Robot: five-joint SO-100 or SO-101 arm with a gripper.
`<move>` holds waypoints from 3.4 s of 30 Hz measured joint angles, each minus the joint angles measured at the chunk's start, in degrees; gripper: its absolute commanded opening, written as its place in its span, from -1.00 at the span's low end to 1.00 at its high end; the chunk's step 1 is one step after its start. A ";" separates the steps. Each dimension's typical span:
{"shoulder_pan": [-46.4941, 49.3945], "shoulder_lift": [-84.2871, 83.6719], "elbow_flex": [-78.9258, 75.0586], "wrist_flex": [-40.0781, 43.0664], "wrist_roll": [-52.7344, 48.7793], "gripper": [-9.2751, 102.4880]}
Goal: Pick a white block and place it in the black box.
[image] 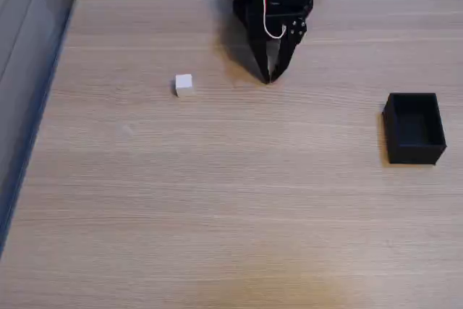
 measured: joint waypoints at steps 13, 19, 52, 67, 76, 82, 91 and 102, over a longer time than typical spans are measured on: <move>1.76 0.00 0.00 0.00 -0.88 -0.83; 2.90 0.00 0.00 0.00 -2.20 -0.83; 27.07 -35.24 -32.61 0.18 -9.23 -0.58; 44.30 -51.06 -39.46 -3.96 -23.99 -0.34; 46.41 -58.97 -41.13 -11.43 -24.96 -0.33; 49.13 -64.42 -41.57 -15.47 -27.07 -0.33; 51.24 -70.31 -44.21 -17.75 -29.09 -0.33; 50.80 -73.56 -45.44 -18.63 -29.09 -0.34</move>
